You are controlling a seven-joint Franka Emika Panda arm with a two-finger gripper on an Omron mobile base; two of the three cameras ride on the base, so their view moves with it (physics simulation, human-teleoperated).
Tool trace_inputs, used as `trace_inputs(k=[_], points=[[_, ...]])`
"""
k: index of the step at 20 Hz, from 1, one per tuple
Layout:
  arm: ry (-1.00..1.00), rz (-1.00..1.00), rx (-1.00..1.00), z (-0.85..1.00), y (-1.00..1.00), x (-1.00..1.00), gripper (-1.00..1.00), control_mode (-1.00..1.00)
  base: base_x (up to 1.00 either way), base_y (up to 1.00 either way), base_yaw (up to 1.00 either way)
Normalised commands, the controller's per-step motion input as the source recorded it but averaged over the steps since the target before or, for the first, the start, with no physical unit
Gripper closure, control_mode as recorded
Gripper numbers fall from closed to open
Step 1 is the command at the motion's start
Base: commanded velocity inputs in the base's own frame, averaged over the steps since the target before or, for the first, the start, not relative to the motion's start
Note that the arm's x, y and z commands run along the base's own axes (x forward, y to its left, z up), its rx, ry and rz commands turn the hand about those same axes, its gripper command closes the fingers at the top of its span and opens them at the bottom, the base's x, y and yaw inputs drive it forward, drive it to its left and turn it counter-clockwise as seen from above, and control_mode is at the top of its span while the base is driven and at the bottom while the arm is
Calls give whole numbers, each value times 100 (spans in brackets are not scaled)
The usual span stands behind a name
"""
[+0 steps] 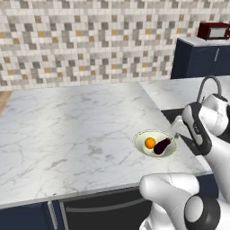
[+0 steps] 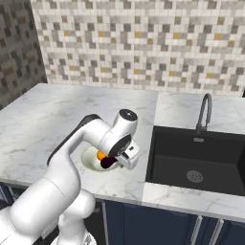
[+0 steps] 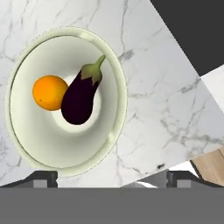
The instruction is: Dump the orange and eggplant from the bowl so the bowl can be washed. Place the bowl in the sink after clearing the leftovers.
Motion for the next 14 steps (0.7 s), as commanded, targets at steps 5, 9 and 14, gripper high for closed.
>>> trace_inputs(k=[5, 9, 14], points=[[9, 1, 0, -65, 10, 38, -100, -100, 0, 0, 0], [1, 1, 2, -37, 0, 25, -100, -100, 0, 0, 0], [1, 0, 1, -42, 0, 19, -100, -100, 0, 0, 0]])
